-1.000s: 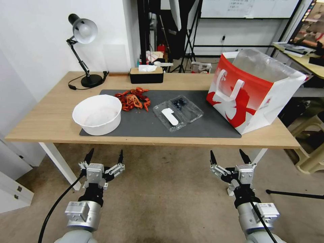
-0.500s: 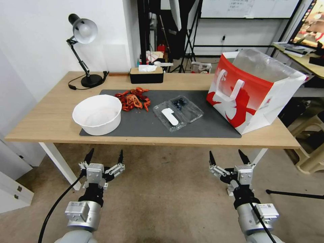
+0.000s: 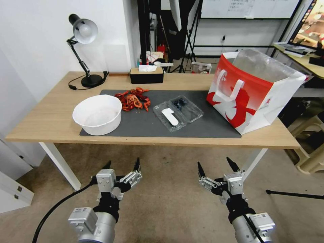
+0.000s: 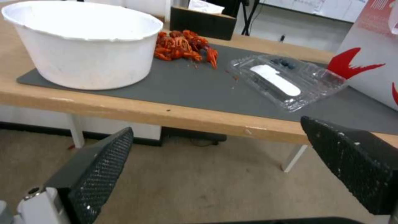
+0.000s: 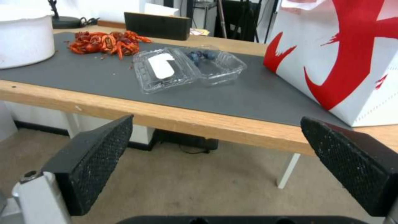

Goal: Close the takeout container lid, then place the container into the takeout bag.

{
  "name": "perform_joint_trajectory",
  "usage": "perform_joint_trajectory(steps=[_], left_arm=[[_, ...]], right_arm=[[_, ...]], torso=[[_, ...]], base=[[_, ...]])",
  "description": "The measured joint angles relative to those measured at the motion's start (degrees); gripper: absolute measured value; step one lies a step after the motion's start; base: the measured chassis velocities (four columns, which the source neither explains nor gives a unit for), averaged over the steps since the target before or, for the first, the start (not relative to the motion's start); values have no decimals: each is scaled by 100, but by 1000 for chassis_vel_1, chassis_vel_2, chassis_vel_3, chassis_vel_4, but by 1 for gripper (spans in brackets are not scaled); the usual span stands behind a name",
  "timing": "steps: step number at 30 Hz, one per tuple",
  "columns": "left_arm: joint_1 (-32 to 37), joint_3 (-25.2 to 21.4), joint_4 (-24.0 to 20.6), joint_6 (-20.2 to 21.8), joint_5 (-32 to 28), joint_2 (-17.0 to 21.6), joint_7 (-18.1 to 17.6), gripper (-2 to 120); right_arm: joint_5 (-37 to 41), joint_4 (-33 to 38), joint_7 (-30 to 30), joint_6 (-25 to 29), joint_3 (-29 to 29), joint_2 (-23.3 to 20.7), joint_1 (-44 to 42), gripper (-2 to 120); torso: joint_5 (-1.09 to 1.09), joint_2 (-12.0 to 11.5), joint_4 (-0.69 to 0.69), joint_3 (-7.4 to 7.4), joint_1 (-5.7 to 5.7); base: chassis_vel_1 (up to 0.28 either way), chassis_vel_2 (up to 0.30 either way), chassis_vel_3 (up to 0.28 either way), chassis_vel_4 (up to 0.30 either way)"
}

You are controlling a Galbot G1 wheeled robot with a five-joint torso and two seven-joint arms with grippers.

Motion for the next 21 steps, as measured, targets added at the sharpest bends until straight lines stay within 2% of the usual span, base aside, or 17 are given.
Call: perform_joint_trajectory(steps=[21], left_arm=[[-80,-198,29,-328,63,33,148,100]], right_arm=[[181,-109,8,93,86,-122,162,100]], torso=[[0,-1,0,1,2]], base=[[0,0,0,0]])
